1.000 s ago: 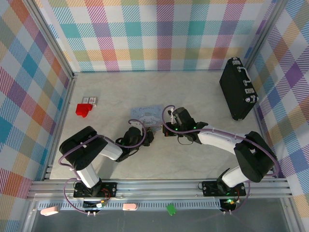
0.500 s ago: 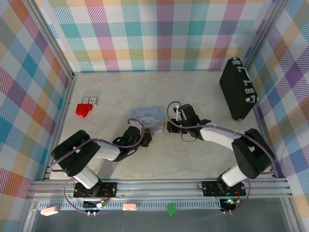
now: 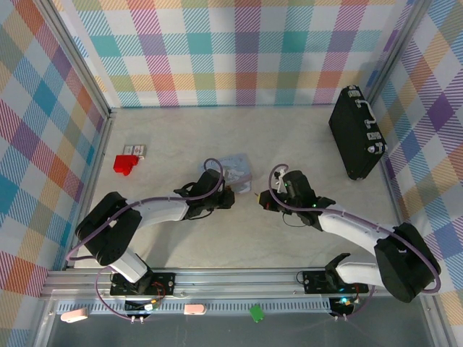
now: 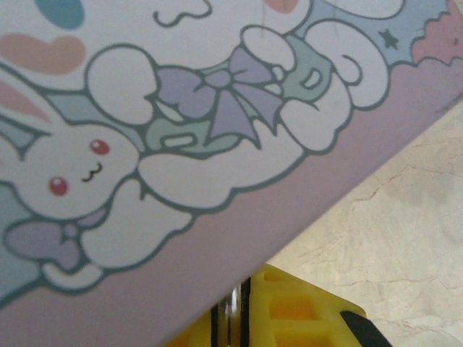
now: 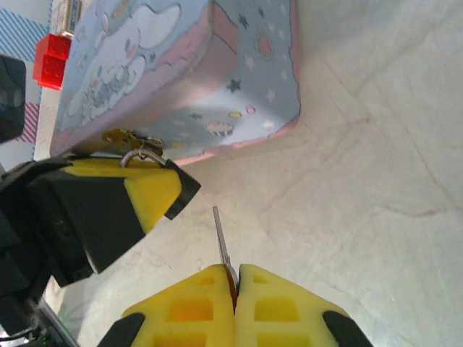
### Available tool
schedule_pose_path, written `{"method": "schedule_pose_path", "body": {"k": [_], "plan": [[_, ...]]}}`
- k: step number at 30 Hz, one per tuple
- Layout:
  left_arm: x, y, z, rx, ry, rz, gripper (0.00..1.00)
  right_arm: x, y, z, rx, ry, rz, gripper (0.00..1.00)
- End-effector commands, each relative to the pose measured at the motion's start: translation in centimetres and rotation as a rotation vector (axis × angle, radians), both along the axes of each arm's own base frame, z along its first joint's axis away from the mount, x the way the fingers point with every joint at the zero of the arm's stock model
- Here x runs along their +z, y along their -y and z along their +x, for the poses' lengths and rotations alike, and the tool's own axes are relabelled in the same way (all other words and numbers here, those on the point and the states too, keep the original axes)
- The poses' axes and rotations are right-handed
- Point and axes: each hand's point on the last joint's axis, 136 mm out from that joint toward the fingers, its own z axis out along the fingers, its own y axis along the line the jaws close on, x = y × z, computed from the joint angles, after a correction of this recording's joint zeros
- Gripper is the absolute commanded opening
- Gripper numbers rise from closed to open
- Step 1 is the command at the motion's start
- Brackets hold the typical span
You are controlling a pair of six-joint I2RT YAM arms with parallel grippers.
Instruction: Unlock the padlock with the key
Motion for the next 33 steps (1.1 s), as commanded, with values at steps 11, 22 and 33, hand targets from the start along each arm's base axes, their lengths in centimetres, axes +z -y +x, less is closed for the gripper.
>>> {"method": "schedule_pose_path", "body": {"k": [11,22,33], "plan": [[-0.1,3.2,-0.6,-0.004,-0.192,-0.178,0.05,-1.8,-2.5,-0.8,0.015,-0.139,0.192,0.0],[-0.5,1.4,-0.7,0.088,-0.116,-0.257,0.2,-3.1,-2.7,-0.6,0.001,-0.181,0.199,0.0],[-1.6,-1.2,-0.7,0.187,-0.003,-0.283,0.3,-3.1,-2.9,-0.5,0.001,-0.178,0.204,0.0]]}}
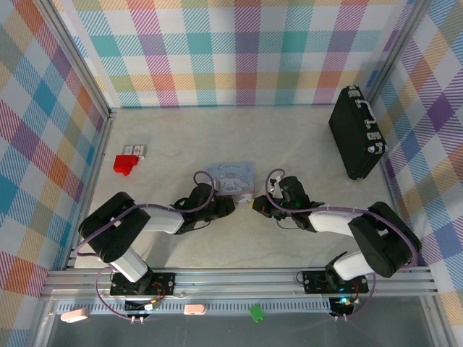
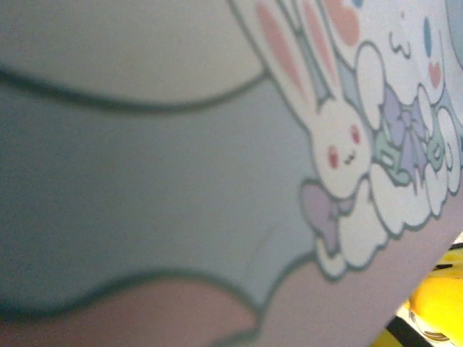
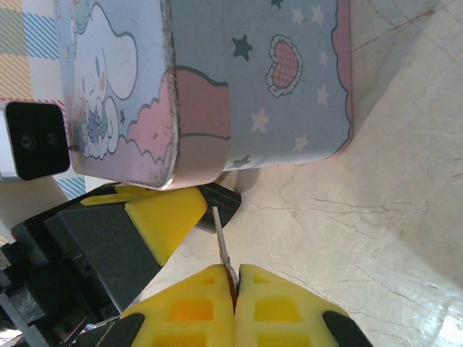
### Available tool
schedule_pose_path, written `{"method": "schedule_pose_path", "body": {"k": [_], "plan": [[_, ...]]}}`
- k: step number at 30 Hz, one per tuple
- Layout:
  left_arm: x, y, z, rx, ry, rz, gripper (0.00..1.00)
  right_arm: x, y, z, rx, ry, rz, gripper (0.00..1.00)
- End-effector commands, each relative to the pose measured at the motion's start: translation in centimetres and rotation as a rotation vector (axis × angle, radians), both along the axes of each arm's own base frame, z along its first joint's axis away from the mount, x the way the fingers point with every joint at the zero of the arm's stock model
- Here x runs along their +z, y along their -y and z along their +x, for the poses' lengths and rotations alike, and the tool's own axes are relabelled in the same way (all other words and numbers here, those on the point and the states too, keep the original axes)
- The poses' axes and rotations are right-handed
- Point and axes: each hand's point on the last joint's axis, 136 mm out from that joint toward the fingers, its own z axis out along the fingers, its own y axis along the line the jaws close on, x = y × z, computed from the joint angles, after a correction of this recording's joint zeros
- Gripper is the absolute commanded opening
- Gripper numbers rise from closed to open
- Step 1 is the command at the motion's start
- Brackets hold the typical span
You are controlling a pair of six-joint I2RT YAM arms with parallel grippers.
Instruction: Unlock the padlock with the key
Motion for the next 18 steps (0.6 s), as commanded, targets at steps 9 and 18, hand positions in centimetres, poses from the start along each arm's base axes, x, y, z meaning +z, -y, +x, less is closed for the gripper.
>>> {"method": "schedule_pose_path", "body": {"k": [9,18], "plan": [[-0.4,-3.2,0.6,0.155,0.08,0.068,0.35,0.2,-0.5,0.2,0.011,0.005,0.023,0.0],[-1.2,-3.8,0.2,0.171,0.085,0.075,0.3,0.7,-0.9,0.3,0.031,0.017,0.032,0.0]]}}
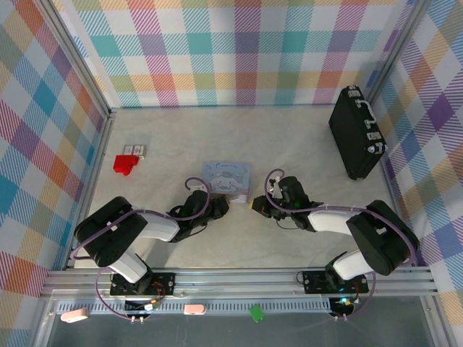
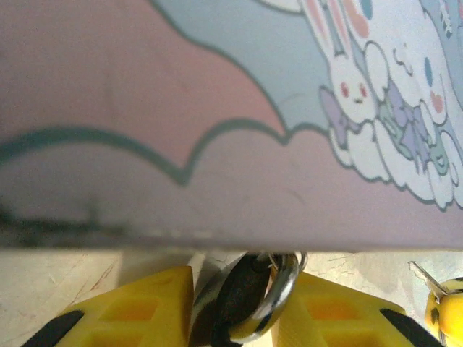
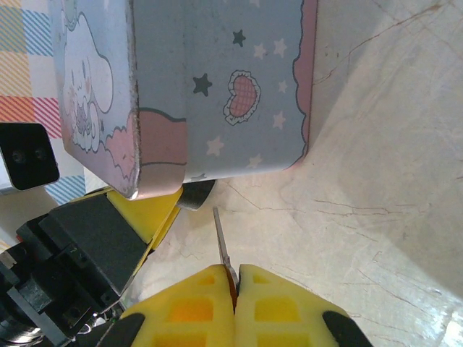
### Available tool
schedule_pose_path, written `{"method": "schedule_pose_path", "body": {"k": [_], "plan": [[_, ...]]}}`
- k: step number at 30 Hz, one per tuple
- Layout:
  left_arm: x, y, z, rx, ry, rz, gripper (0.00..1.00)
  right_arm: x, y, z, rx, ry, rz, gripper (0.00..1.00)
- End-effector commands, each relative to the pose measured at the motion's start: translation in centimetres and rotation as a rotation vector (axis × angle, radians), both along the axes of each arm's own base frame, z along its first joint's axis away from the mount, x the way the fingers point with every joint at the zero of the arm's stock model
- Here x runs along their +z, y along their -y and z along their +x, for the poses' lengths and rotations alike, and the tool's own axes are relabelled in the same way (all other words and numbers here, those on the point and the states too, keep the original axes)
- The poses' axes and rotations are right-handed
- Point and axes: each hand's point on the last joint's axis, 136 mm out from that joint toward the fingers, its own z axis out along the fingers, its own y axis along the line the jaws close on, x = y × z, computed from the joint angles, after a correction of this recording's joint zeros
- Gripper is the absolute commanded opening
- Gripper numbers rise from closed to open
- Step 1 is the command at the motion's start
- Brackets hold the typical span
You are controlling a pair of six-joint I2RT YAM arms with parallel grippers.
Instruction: Unlock the padlock with the key
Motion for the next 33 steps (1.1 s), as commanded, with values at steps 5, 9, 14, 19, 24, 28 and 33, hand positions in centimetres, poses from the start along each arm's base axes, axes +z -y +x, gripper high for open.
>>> {"method": "schedule_pose_path", "body": {"k": [5,9,14,19,24,28,33], "plan": [[-0.3,-0.6,-0.6,-0.022,0.001,0.068,0.22,1.5,-1.9,-0.1,0.077,0.061,0.028,0.0],[1.3,0.1,-1.1,-0.076,0.007,0.093,0.16,1.8,-3.2,-0.6,0.131,0.092,0.026,0.0],[3.3,1.0,-1.2,-0.116,0.008,0.071,0.11,0.9,-3.6,-0.7,0.128,0.063,0.041,0.0],[4.5,2.4,-0.9,-0.135,-0.026,0.011,0.1,0.5,-4.1,-1.1,0.129,0.028,0.085,0.0],[5.0,3.5,-0.4,-0.121,-0.083,-0.078,0.09,0.2,-3.9,-1.6,0.103,-0.022,0.109,0.0],[4.6,4.1,-0.1,-0.108,-0.13,-0.133,0.08,0.5,-3.9,-1.8,0.078,-0.053,0.157,0.0],[4.6,4.2,0.4,-0.08,-0.149,-0.187,0.06,0.2,-3.6,-1.7,0.049,-0.074,0.209,0.0]]}}
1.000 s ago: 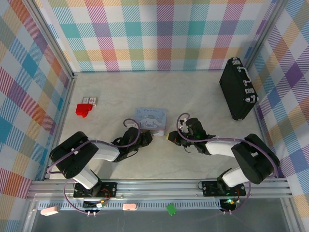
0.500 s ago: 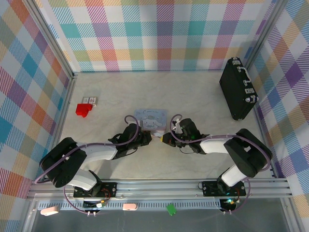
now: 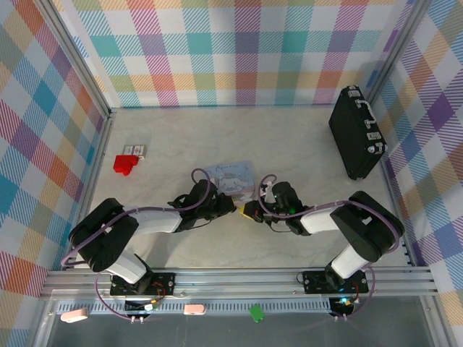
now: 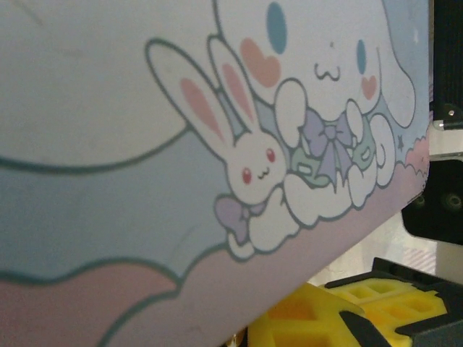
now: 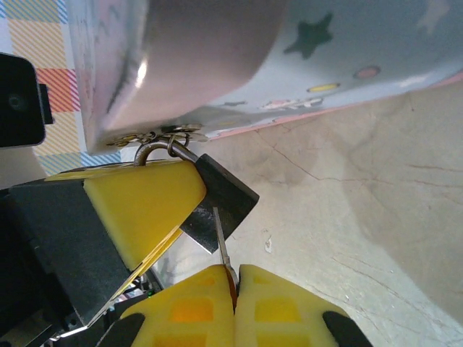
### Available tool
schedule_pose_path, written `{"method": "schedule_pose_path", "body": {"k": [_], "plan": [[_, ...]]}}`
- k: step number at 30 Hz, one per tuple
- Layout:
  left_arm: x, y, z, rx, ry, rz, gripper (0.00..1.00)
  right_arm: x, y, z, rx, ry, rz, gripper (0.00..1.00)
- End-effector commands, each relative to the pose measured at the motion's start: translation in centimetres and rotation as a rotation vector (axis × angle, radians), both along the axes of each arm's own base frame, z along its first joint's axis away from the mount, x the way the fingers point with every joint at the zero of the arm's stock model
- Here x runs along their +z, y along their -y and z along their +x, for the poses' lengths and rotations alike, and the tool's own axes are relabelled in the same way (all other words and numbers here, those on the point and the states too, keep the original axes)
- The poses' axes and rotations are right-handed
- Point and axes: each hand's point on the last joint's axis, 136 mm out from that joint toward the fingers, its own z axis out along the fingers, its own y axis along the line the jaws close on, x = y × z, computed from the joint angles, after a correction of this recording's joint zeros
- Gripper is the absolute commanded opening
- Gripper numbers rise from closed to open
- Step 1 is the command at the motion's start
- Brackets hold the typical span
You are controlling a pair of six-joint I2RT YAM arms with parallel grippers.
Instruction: Unlock the padlock with the key
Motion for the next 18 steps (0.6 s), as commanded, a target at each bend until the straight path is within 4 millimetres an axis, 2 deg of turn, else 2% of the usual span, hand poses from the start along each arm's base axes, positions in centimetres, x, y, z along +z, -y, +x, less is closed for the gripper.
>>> {"method": "schedule_pose_path", "body": {"k": [1,18], "plan": [[2.4,1.0,1.6,0.03,0.025,-0.117,0.06,0.7,-0.1,0.2,-0.017,-0.014,0.086,0.0],[1.2,0.9,3.1,0.091,-0.024,-0.223,0.01,0.4,0.8,1.3,-0.073,-0.083,0.209,0.0]]}}
